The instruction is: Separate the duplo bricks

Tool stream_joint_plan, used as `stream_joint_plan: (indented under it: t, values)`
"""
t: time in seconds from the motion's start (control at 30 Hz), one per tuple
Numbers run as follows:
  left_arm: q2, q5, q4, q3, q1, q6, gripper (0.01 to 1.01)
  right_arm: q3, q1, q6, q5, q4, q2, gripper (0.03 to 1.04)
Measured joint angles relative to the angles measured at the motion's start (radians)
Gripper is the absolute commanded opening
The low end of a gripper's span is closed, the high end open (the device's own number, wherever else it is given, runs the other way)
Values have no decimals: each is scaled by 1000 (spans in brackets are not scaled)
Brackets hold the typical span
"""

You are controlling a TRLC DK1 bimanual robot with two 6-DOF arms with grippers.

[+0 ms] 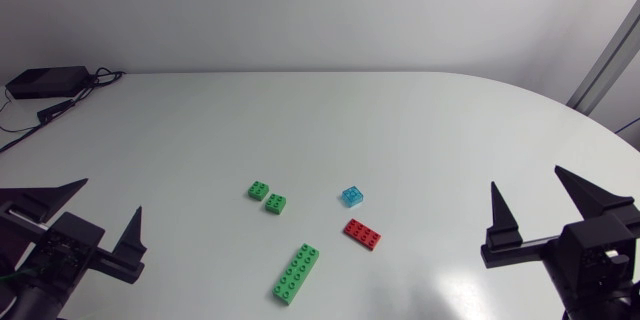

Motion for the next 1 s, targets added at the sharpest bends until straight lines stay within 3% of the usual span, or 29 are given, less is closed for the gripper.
stream_joint_plan:
  t: [0.33, 0.53, 0.63, 0.87, 1.0]
  values:
    - [-96, 0, -23, 0, 34, -1, 985, -1, -1, 0, 0, 3, 0, 993]
    - [-147, 0, -33, 0, 66, -58, 985, -1, -14, 0, 0, 3, 0, 993]
    - [-148, 4, -34, 1, 48, -65, 985, -1, -90, 16, -28, 3, 0, 993]
    - [-147, 11, -35, 1, 23, -72, 985, -4, -311, 246, -195, -4, 0, 993]
    - [-147, 11, -37, 1, 6, -107, 985, -6, -422, 315, -351, -23, 0, 993]
